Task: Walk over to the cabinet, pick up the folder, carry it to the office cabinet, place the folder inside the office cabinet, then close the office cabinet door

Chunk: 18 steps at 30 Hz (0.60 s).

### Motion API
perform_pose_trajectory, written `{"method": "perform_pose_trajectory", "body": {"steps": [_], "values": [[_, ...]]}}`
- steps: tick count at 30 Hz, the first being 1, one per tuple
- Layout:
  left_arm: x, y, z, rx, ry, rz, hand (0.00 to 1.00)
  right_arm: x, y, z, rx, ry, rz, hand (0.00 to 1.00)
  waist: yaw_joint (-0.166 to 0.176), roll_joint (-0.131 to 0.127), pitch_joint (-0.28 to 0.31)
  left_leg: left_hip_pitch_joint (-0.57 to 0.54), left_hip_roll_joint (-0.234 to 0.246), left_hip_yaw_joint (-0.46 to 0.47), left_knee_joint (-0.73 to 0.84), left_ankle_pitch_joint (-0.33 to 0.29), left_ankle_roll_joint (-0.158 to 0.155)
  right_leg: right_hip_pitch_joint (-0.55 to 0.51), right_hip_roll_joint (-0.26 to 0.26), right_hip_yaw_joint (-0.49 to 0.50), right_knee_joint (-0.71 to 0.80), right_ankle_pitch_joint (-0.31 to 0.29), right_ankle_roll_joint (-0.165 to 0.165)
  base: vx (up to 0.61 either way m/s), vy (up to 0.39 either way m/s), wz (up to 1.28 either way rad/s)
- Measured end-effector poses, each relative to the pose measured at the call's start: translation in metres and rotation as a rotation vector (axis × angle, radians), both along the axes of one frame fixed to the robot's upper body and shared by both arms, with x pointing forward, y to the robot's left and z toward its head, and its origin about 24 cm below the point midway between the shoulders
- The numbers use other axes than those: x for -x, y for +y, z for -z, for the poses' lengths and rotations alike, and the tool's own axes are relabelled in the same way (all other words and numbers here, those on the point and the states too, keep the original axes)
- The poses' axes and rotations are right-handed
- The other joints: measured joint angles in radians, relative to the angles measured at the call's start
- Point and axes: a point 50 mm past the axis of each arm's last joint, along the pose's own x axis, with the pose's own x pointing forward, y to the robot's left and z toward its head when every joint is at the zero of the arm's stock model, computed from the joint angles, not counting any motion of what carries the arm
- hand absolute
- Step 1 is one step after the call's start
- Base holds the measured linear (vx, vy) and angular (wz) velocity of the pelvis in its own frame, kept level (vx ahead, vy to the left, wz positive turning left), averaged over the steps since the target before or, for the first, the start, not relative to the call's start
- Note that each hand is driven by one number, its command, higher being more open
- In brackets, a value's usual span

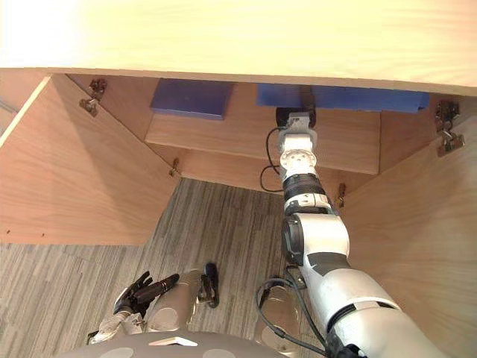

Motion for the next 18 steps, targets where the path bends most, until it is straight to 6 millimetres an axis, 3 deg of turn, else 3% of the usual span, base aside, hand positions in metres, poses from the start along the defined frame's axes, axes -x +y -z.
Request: {"method": "perform_pose_trajectory", "body": {"steps": [1,3,5,10,18], "values": [[-0.001,-0.001,-0.001,0.002,-0.007,-0.002,1.00,-0.002,0.005,-0.006,0.011,-0.008,-0.015,0.00,0.002,0.004,0.013,0.002,0.002,0.002,0.004,-0.006,-0.007,-0.013,0.000,0.009,0.020,0.000,0.000,-0.07,0.048,-0.74],[-0.009,0.000,-0.005,0.002,-0.049,-0.012,1.00,-0.007,0.020,-0.041,0.034,-0.089,-0.052,0.00,-0.005,0.004,0.054,-0.029,-0.001,0.005,0.008,-0.039,-0.024,-0.123,0.000,0.051,0.116,0.000,0.000,-0.12,0.042,-0.55],[-0.014,-0.002,-0.006,0.009,-0.065,-0.022,1.00,-0.006,0.018,-0.065,-0.004,-0.161,-0.040,0.00,-0.004,0.006,0.059,-0.082,-0.009,0.005,0.026,-0.069,-0.029,-0.216,-0.009,0.071,0.194,-0.002,0.001,-0.12,0.041,-0.20],[-0.028,-0.004,-0.011,0.021,-0.107,-0.052,1.00,-0.005,0.010,-0.100,-0.071,-0.254,0.008,0.00,0.015,0.009,0.089,-0.159,-0.018,0.005,0.111,-0.140,-0.037,-0.321,-0.020,0.109,0.294,-0.032,0.008,-0.11,0.051,-0.10],[-0.048,-0.008,-0.023,0.046,-0.192,-0.090,1.00,0.004,0.006,-0.154,-0.244,-0.362,0.043,0.00,0.043,0.013,0.116,-0.343,-0.019,-0.029,0.268,-0.171,-0.021,-0.441,-0.043,0.096,0.356,-0.089,0.014,-0.14,0.037,0.11]]}}
